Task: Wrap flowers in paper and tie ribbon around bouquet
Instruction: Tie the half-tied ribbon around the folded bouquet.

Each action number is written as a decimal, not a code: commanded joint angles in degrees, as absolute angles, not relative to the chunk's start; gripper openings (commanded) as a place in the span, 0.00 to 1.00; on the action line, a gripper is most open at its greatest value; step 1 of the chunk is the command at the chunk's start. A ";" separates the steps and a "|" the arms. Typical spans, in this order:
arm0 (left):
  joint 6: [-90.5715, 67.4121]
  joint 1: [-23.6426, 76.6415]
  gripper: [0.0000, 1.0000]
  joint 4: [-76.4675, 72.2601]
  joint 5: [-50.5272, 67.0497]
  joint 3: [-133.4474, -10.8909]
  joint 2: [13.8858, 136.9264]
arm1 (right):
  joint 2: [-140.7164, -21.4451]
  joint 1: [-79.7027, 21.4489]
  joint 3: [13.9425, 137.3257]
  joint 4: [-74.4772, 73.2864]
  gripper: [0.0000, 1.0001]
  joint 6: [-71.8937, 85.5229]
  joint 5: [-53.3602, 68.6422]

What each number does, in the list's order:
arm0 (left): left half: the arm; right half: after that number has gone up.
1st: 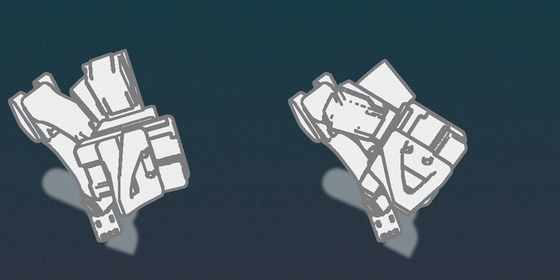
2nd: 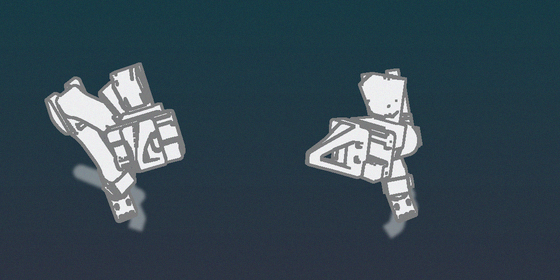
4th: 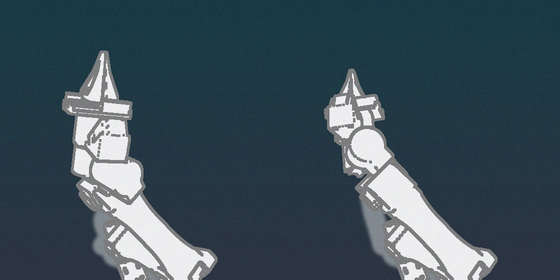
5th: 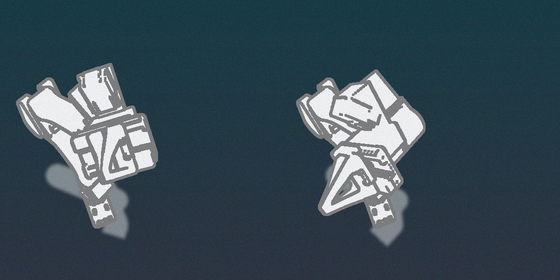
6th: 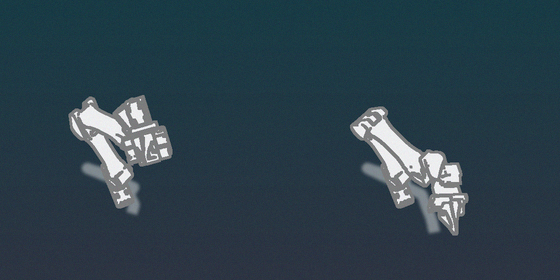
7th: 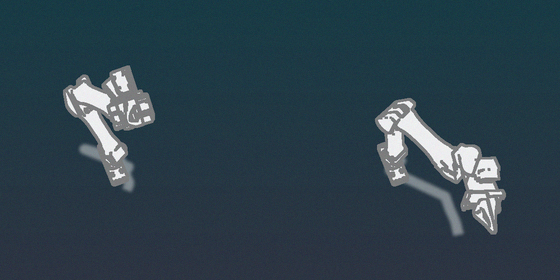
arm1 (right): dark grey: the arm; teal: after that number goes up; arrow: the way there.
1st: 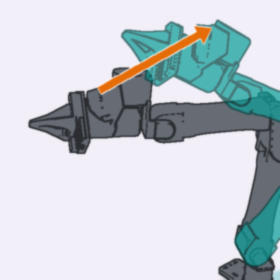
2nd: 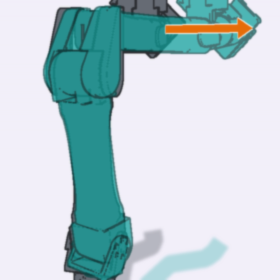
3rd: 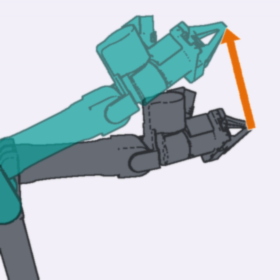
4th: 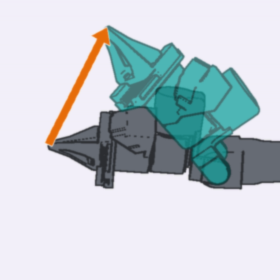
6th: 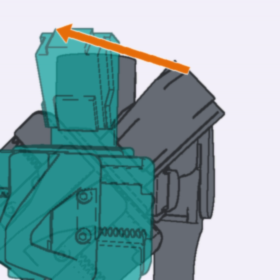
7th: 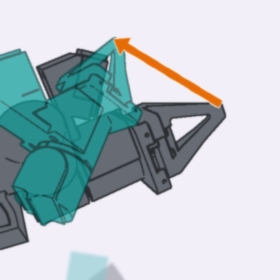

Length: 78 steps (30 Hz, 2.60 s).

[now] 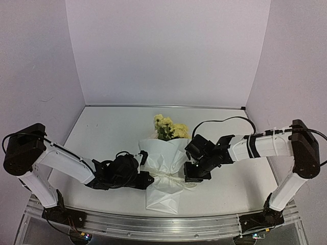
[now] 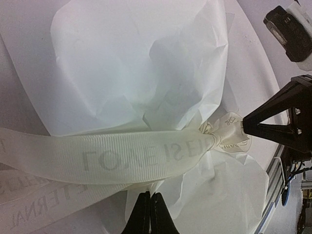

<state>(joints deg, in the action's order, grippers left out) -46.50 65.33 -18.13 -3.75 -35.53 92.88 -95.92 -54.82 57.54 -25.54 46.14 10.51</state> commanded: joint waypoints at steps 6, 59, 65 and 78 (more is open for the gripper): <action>-46.19 65.47 0.00 -18.31 -5.52 -36.00 91.47 | -90.56 -52.65 54.01 -30.40 0.00 42.92 6.98; -43.85 65.70 0.04 -20.78 -5.08 -36.31 90.89 | -78.76 -47.31 44.54 -35.37 0.00 40.12 -4.67; -42.65 65.81 0.06 -21.25 -4.83 -36.56 90.59 | -78.93 -47.29 45.83 -35.67 0.00 39.07 -3.73; -32.50 65.88 0.65 -20.55 -6.55 -37.14 78.06 | -78.67 -47.31 49.71 -36.56 0.30 34.22 -0.73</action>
